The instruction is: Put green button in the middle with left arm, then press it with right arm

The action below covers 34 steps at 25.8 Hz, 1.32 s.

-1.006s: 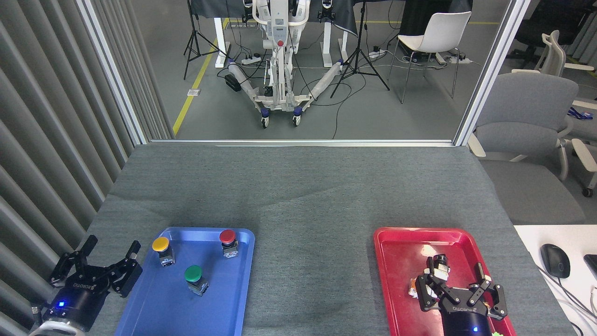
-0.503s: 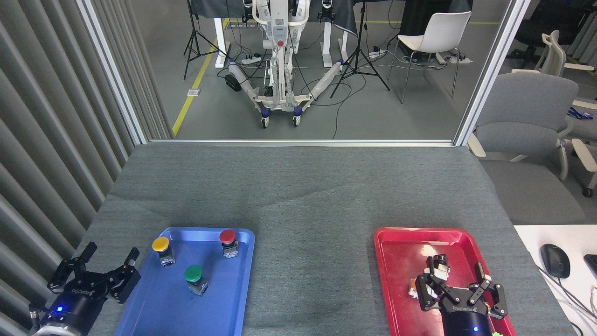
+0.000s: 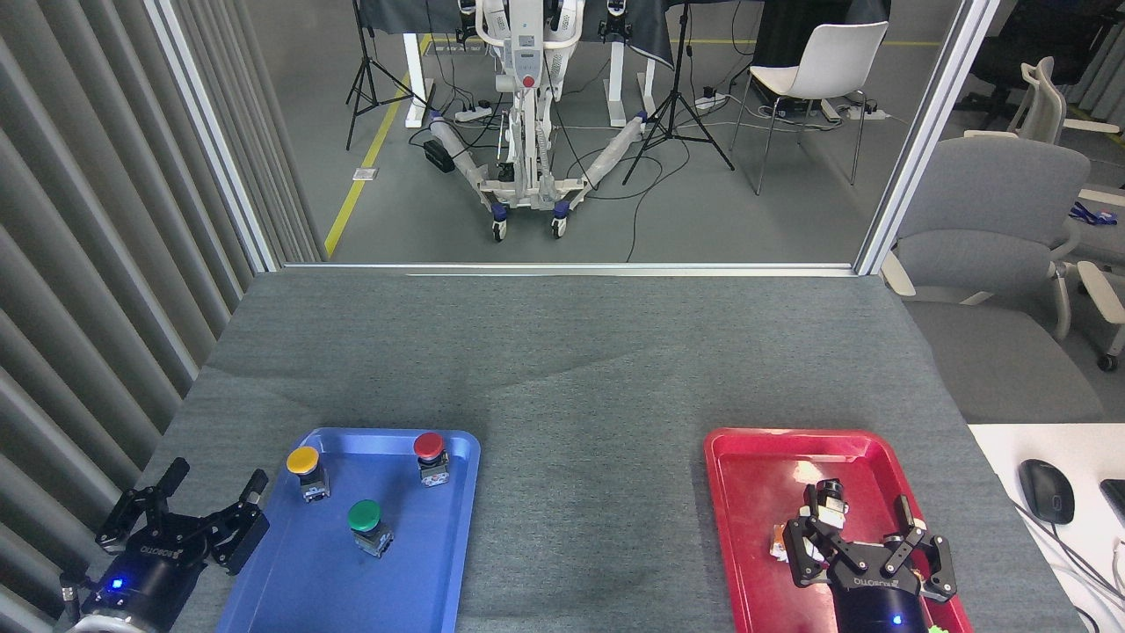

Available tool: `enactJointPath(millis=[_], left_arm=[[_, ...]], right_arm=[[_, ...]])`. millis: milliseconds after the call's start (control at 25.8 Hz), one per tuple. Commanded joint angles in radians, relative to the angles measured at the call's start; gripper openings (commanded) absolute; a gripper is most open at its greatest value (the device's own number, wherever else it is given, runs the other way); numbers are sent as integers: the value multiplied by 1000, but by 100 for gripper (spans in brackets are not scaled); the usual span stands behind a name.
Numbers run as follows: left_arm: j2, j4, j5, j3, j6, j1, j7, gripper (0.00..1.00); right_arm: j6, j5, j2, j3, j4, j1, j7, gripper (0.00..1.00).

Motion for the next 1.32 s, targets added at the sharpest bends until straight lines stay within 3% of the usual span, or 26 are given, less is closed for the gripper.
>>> enactJointPath(millis=[0,194,310,503,774,929,1045,1277], left_arm=[[0,0,0,0,-13,3,0,99],[-1,-8,0,-2,-23,13,0,99],[-11,-69,0,-25,-44,82,0,99],[-71,-103,-18,-56,-41,167,0,99],[-80,-46,-100,-154,-41,122,-2,99],[-130,60,-198,-168,-26,33,-3,99],[-146,149,-201,-169,-21,-28,-2,99],[-156,196,-201,-175,-20,-69,0,99]], right_arm=[[1,0,0,0,0,1,0,99],[1,0,0,0,0,2,0,99],[1,0,3,0,0,1,0,99],[1,0,4,0,0,1,0,99],[1,0,6,2,0,1,0,99],[2,0,4,2,0,2,0,99],[1,0,4,2,0,2,0,99],[2,0,6,0,0,1,0,99]])
